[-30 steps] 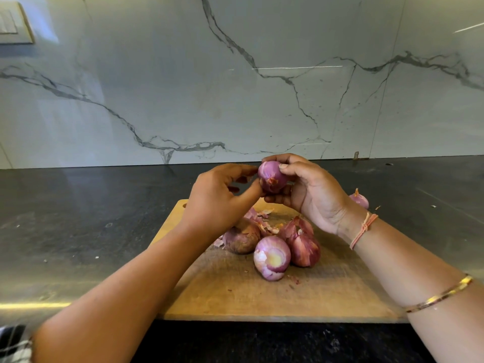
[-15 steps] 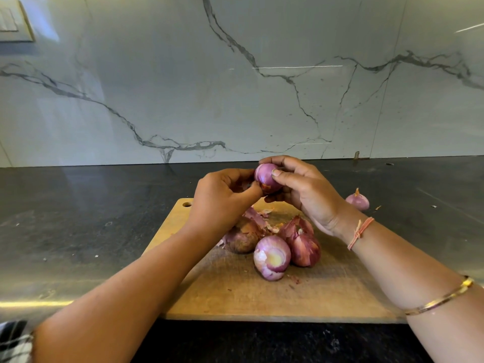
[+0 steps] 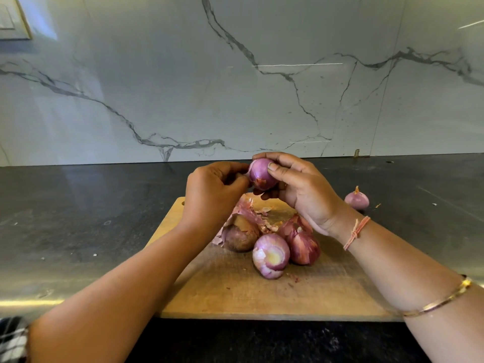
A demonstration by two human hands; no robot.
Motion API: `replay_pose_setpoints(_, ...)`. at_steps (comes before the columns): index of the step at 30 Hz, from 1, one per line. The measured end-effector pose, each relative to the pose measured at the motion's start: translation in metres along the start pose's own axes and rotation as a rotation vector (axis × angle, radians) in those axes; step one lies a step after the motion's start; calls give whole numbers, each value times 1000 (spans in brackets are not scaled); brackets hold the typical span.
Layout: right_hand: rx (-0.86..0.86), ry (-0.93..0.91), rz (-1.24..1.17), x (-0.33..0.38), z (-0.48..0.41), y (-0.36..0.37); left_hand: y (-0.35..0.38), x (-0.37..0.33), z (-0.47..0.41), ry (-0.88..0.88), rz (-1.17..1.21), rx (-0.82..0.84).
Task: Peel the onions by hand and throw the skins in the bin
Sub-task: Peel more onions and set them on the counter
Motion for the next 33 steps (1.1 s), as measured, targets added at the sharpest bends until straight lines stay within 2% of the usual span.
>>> replay_pose_setpoints(3,-33,-8,-34,3,0,-4,4,-5,4,4,43,30)
replay_pose_setpoints(6,-52,-6,34,2,0,-8,11,-9,9,7,95,87)
replay_pose_setpoints(17,-32,-19,189,2,0,-6,3,-4,5,40,-94,-6)
replay_pose_setpoints(24,-14,-3,67,0,-1,-4,-2,2,0,-1,-88,-54)
replay_pose_setpoints(33,-76,4,44,1,-2,-11,-3,-2,1,17,-160,-53)
Point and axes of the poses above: each hand's wrist, its own z-axis away from the middle knuckle, its own y-axis out of the palm, x = y × z, the point moved 9 cm from there along -z, towards the middle knuckle, and after that the axes turned 4 degrees about -z, right-handed, at the moved point
